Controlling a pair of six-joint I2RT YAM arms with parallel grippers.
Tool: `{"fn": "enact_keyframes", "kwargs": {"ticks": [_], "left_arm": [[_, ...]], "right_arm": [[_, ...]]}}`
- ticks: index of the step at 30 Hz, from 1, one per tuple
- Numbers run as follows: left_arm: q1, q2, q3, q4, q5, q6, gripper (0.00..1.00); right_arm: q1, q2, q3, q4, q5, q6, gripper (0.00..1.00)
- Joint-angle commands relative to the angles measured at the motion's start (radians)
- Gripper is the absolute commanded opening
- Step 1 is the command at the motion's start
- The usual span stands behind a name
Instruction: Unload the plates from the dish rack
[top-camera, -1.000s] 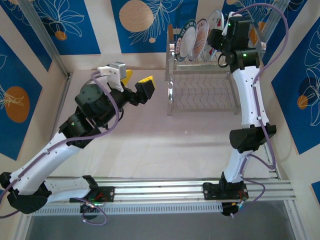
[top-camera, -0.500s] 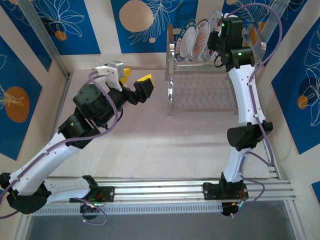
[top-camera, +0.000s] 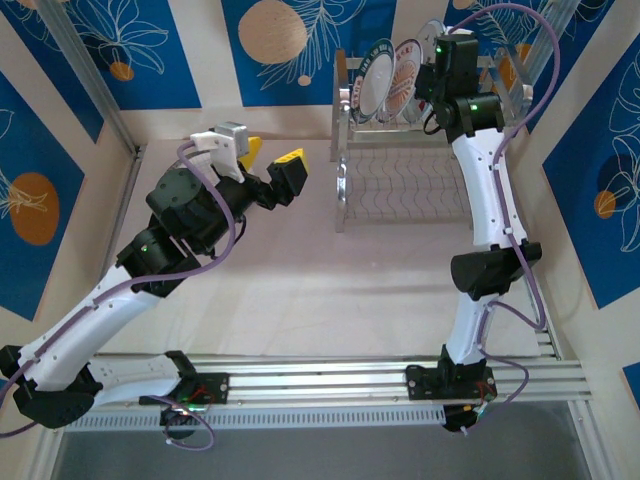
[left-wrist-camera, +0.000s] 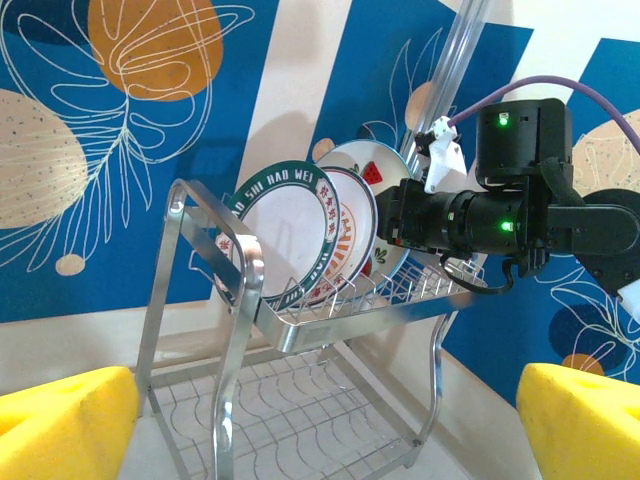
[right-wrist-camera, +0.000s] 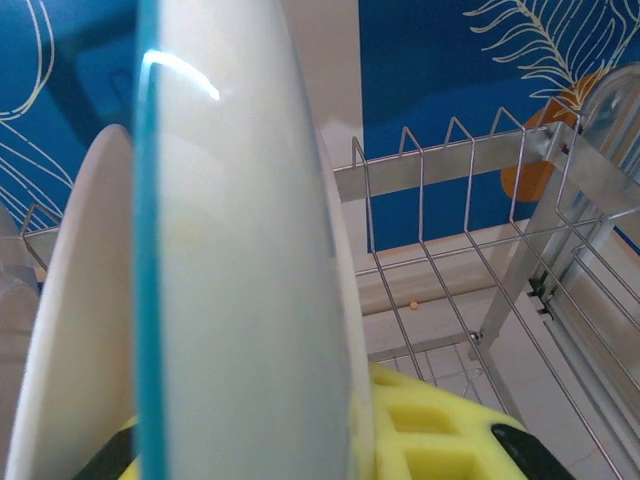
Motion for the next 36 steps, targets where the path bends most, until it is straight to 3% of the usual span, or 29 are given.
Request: {"fn": "enact_keyframes", "kwargs": {"ticks": [1,7,19,36], "left_arm": [[-0.010,-0.011,0.025,0.026,-0.014,-0.004,0.97],[-0.010,-0.008,0.024,0.030,-0.013,-0.008,0.97],[-0.010,-0.012,0.022,0.026,-0.013,-0.014,0.97],[-0.011,-0.014,0.031,0.021,-0.001,-0.025,0.97]], "right_arm": [[0.024,-0.005,0.059,0.038,0.009,-0.007,0.07],[0.049,0.001,0.085,0.047,0.073,-0.031,0.00],[0.092,0.001,0.135,0.096,0.220,-0.143,0.00],[0.092,-0.060,0.138,0.144,0.261,-0.218,0.00]]}}
